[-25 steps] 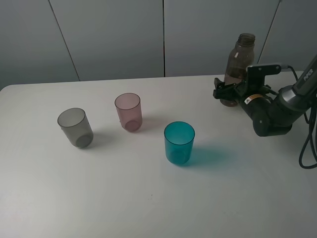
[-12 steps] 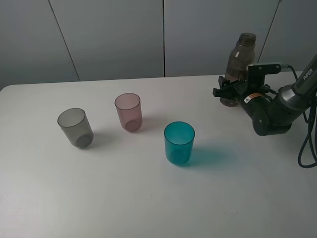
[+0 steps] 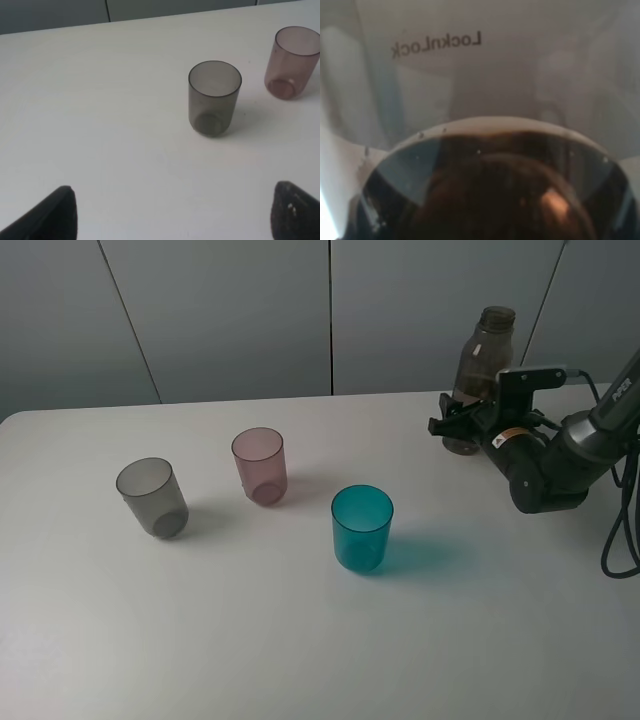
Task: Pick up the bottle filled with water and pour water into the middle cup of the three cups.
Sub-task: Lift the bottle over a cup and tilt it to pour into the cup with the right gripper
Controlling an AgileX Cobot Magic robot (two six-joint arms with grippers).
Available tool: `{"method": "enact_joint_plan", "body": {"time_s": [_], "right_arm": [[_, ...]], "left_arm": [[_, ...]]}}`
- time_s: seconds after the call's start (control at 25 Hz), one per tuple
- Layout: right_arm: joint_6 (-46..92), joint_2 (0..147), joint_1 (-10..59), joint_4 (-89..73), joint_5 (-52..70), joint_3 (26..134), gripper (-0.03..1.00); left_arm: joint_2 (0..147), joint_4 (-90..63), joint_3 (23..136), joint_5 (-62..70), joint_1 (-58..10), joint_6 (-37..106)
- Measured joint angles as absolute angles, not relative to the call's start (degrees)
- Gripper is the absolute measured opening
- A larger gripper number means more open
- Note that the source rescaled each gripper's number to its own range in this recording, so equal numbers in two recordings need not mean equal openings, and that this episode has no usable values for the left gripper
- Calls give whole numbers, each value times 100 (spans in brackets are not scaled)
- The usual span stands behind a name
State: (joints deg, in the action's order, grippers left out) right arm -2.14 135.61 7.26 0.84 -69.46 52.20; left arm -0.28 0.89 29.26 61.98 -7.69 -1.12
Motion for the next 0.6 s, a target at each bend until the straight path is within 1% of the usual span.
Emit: {"method": "enact_joint_plan", "body": {"time_s": [0.6], "right_arm": [[-239, 13200, 726, 522, -6649, 5220, 0]], "left_arm": [[-28, 89, 2926, 6198, -769, -112]]}}
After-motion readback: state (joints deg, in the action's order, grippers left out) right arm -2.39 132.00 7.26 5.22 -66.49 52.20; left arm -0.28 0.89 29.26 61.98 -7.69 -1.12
